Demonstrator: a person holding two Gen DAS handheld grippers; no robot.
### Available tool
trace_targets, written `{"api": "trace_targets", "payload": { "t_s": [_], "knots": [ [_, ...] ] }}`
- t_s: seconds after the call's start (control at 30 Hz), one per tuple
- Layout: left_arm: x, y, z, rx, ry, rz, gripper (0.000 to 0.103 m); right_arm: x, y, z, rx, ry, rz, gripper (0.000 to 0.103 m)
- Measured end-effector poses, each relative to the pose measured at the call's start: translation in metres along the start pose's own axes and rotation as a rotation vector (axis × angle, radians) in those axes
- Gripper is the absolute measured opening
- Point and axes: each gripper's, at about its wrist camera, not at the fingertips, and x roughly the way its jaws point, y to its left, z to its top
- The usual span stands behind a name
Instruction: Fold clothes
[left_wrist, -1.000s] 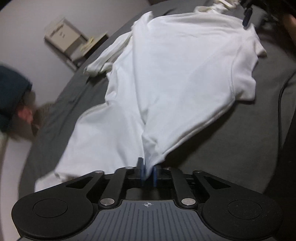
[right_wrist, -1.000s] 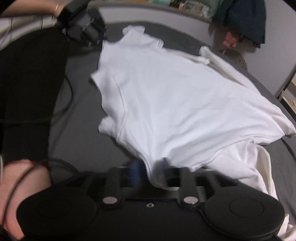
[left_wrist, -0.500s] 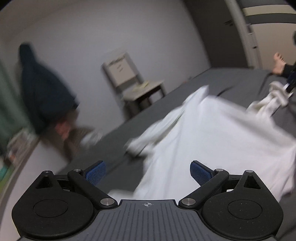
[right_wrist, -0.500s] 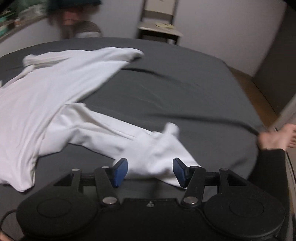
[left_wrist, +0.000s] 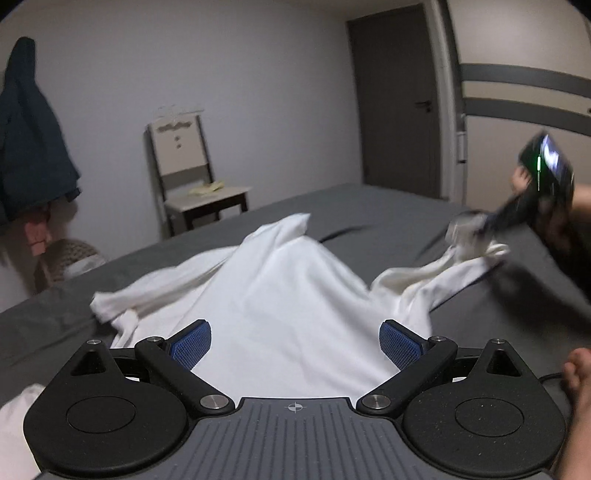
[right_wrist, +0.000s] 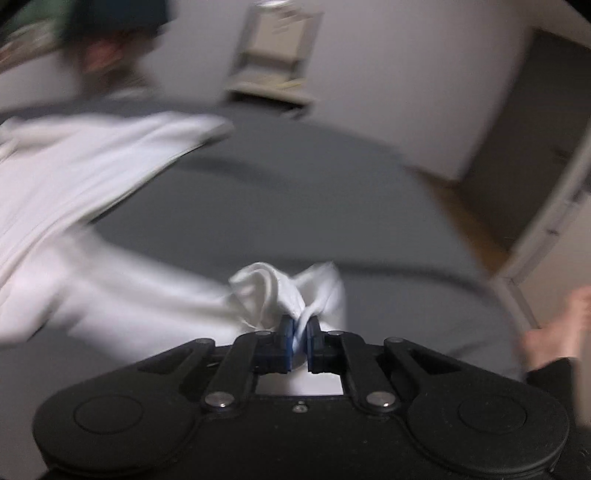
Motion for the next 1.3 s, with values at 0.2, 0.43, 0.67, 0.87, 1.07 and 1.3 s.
{"api": "trace_targets", "payload": {
  "t_s": [0.2,0.43,0.67,0.87,1.07,1.3],
  "knots": [
    [0.021,0.017,-0.009,-0.155,0.017,-0.059,0.099,0.049,-0.072,0.032,0.194,0.031,-0.065,0.029],
    [0.023,0.0,-0.015,-0.106,0.033,-0.127,0.099,0.039,-0.063,-0.002,0.283,0.106,0.105,0.069],
    [0.02,-0.016,-0.016,-0.033,0.05,-0.154,0.099,0.043,-0.017,-0.024,0.072,0.082,-0.052,0.029],
    [0.016,-0.016,-0.016,-0.023,0.046,-0.19,0.099,0.04,-0.075,-0.006,0.334,0.07,-0.197,0.002],
    [0.021,-0.028,-0.017,0.017,0.079,-0.327,0.099,0.036,-0.145,0.017,0.458,0.042,-0.253,0.002],
    [0.021,-0.036,-0.021,0.038,0.113,-0.399,0.099,0.074,-0.136,0.003,0.385,0.203,-0.257,0.002]
  ]
}}
